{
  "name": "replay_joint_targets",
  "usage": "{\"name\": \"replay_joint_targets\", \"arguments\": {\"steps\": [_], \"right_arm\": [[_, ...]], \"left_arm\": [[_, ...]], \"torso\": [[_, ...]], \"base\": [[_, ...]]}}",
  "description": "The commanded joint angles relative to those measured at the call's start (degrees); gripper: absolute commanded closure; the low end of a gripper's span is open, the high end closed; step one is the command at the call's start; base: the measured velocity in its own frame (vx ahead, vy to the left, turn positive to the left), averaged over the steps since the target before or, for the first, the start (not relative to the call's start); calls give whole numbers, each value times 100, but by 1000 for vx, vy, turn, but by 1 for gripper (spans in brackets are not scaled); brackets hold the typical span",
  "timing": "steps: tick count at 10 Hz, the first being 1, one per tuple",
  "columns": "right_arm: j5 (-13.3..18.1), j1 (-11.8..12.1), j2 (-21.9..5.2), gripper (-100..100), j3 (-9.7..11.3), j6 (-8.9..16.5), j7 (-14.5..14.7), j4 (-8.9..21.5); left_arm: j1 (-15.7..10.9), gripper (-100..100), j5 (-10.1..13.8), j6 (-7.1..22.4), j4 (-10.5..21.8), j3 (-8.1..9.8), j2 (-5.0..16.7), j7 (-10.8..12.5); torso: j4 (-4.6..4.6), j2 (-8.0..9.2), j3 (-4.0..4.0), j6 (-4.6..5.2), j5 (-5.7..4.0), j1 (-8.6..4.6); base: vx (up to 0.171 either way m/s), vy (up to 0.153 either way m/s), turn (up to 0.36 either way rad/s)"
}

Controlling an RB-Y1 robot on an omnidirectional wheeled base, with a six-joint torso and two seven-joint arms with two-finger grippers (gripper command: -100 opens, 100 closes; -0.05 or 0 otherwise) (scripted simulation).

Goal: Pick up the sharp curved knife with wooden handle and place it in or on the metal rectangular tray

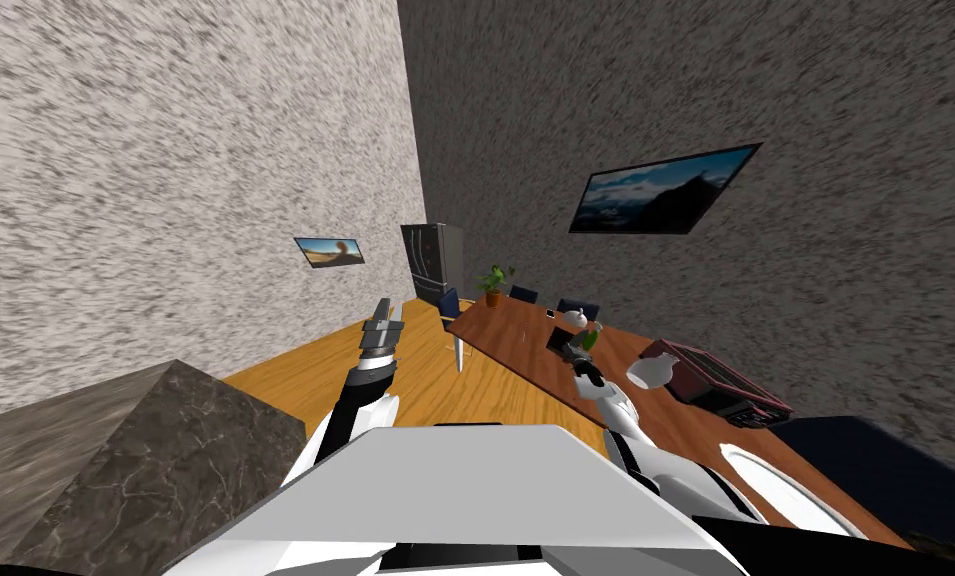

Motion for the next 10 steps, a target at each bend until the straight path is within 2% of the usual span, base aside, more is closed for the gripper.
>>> {"name": "replay_joint_targets", "arguments": {"steps": [1,2,3,4,5,6,7,8,9,10], "right_arm": [[3,45,-161,100,175,286,-286,-172],[3,45,-161,100,175,438,-366,-172],[9,69,-316,100,330,588,-574,-277],[9,69,-316,100,330,722,-658,-277],[9,69,-316,100,330,752,-658,-277],[18,99,-476,100,492,973,-926,-382],[18,99,-476,100,492,1080,-966,-382],[31,134,-639,100,660,1262,-1193,-489],[31,134,-639,100,660,1417,-1290,-489],[47,176,-801,100,834,1583,-1474,-596]], "left_arm": [[0,0,0,0,0,0,0,0],[0,0,0,0,0,0,0,0],[0,0,0,0,0,0,0,0],[-1,0,0,0,0,0,0,0],[0,0,0,0,0,0,0,0],[1,0,0,0,0,1,0,0],[-1,0,0,0,0,0,0,0],[1,0,0,0,0,1,0,0],[0,0,0,0,0,1,1,0],[1,0,0,0,0,1,1,0]], "torso": [[0,0,0,0,0,0],[3,5,4,-5,1,-6],[2,14,7,5,-3,-11],[5,12,8,-5,0,-9],[2,14,8,7,-1,-10],[0,16,8,22,-1,-8],[4,11,7,-1,1,-10],[1,6,4,12,1,-12],[2,3,3,1,2,-19],[-1,3,1,12,-1,-18]], "base": [[-5,-35,296],[-24,-48,216],[-16,-36,310],[-11,-42,213],[1,-25,0],[1,-38,292],[13,-54,173],[14,-72,269],[11,-70,179],[-2,-71,308]]}}
